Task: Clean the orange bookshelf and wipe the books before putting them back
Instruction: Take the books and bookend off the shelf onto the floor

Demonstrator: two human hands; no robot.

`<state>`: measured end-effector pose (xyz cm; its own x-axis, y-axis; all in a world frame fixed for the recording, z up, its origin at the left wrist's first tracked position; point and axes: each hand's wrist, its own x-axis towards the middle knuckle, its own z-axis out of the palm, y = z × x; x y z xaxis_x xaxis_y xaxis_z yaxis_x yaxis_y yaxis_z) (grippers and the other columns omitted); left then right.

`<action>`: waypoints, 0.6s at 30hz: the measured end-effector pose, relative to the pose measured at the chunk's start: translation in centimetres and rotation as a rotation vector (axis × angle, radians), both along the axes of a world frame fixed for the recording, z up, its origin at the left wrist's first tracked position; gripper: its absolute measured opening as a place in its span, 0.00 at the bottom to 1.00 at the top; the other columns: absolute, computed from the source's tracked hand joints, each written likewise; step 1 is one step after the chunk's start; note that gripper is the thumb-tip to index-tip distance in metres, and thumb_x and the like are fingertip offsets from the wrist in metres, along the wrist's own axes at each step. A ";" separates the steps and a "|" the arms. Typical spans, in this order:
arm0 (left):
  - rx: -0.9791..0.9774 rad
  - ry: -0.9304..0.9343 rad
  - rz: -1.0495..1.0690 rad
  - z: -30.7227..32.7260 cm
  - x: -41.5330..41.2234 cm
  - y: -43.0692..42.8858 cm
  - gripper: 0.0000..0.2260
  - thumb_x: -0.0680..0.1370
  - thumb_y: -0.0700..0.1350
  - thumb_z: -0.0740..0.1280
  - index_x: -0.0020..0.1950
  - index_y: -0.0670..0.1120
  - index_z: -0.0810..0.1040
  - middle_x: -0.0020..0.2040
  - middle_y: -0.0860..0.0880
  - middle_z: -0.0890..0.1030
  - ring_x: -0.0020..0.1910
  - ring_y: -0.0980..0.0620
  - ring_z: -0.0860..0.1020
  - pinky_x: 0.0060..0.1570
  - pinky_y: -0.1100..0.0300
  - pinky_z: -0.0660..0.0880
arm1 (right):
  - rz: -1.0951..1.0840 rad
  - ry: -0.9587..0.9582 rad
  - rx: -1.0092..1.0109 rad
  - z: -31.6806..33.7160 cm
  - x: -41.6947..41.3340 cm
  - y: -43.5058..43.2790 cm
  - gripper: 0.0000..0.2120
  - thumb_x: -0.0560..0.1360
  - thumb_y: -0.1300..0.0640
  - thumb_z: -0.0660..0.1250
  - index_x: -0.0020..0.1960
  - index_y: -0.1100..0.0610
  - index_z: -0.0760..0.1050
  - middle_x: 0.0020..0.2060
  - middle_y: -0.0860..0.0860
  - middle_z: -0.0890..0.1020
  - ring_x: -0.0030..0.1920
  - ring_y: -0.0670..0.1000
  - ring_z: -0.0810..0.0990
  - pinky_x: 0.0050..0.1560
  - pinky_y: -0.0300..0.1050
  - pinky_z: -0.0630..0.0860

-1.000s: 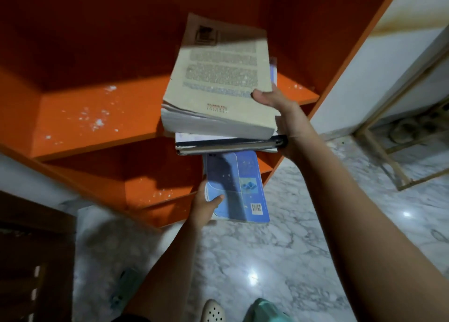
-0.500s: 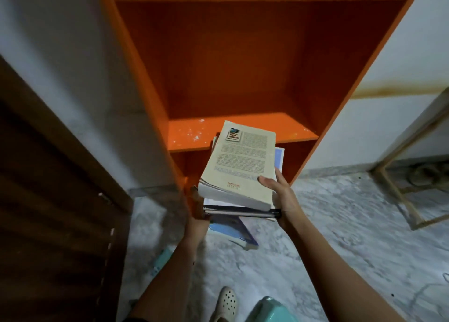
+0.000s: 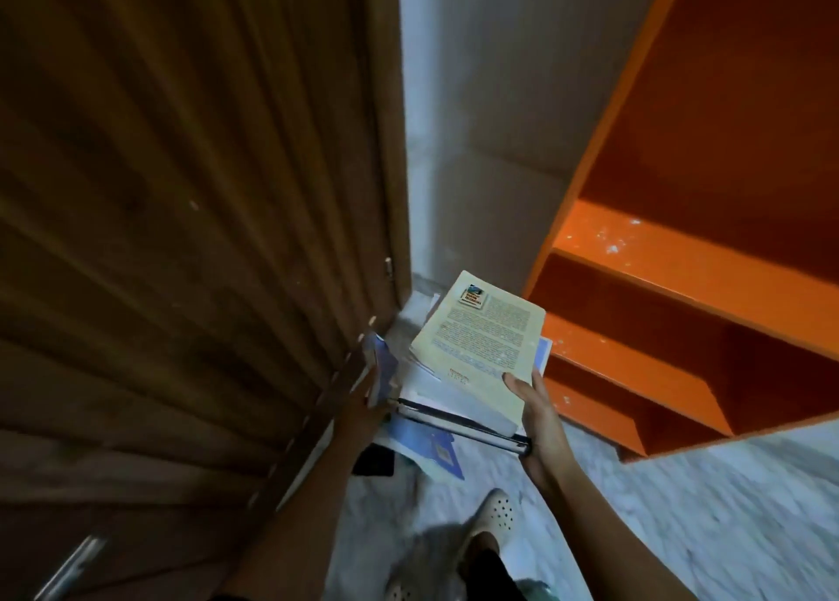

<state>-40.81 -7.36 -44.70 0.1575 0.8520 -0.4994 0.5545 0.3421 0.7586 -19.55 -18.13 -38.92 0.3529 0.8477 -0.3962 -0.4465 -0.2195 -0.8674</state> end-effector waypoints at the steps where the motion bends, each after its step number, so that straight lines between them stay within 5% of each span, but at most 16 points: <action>1: -0.014 -0.006 0.044 -0.3 -1.1 0.1 0.29 0.76 0.39 0.67 0.74 0.51 0.61 0.71 0.50 0.67 0.62 0.56 0.67 0.61 0.62 0.65 | 0.049 0.003 -0.009 -0.4 -0.1 0.8 0.24 0.71 0.54 0.68 0.66 0.46 0.70 0.61 0.47 0.79 0.62 0.50 0.76 0.63 0.52 0.70; 5: -0.022 0.004 0.200 -1.8 -3.8 0.1 0.28 0.76 0.39 0.67 0.74 0.48 0.62 0.69 0.47 0.70 0.57 0.60 0.71 0.59 0.64 0.68 | 0.202 0.015 -0.087 -4.2 0.0 4.2 0.22 0.74 0.57 0.66 0.67 0.47 0.69 0.61 0.47 0.79 0.63 0.50 0.76 0.65 0.53 0.69; 8: 0.045 -0.027 0.273 -4.0 -4.1 -0.4 0.27 0.77 0.33 0.64 0.74 0.41 0.60 0.59 0.47 0.76 0.39 0.72 0.76 0.40 0.75 0.72 | 0.272 0.007 -0.164 -7.0 1.1 6.3 0.23 0.72 0.56 0.68 0.66 0.48 0.70 0.60 0.48 0.80 0.62 0.52 0.77 0.67 0.57 0.68; 10: 0.051 -0.016 0.348 -5.8 -4.1 -0.7 0.26 0.77 0.32 0.64 0.73 0.41 0.61 0.54 0.45 0.77 0.36 0.67 0.78 0.36 0.71 0.73 | 0.328 0.010 -0.213 -8.8 1.9 7.5 0.25 0.69 0.52 0.71 0.65 0.48 0.71 0.57 0.51 0.81 0.59 0.55 0.79 0.64 0.61 0.70; 14: 0.041 0.067 0.530 -9.6 -2.7 -1.1 0.20 0.76 0.37 0.67 0.68 0.44 0.71 0.43 0.43 0.79 0.44 0.38 0.79 0.45 0.49 0.75 | 0.437 0.001 -0.262 -12.0 3.9 9.4 0.31 0.63 0.44 0.75 0.63 0.52 0.73 0.53 0.54 0.83 0.53 0.57 0.82 0.53 0.58 0.78; 16: 0.040 0.062 0.575 -11.4 -1.5 -0.8 0.17 0.77 0.39 0.66 0.66 0.43 0.73 0.45 0.39 0.80 0.49 0.36 0.79 0.47 0.49 0.75 | 0.462 0.014 -0.242 -14.2 5.4 9.8 0.23 0.68 0.53 0.72 0.62 0.53 0.73 0.51 0.55 0.83 0.51 0.58 0.83 0.49 0.57 0.78; 18: -0.007 0.103 0.575 -13.0 -0.4 -0.3 0.15 0.79 0.42 0.63 0.67 0.46 0.72 0.53 0.43 0.79 0.56 0.42 0.77 0.55 0.50 0.73 | 0.477 -0.019 -0.262 -17.0 6.9 10.0 0.27 0.66 0.53 0.75 0.63 0.52 0.73 0.53 0.56 0.83 0.52 0.59 0.82 0.51 0.61 0.78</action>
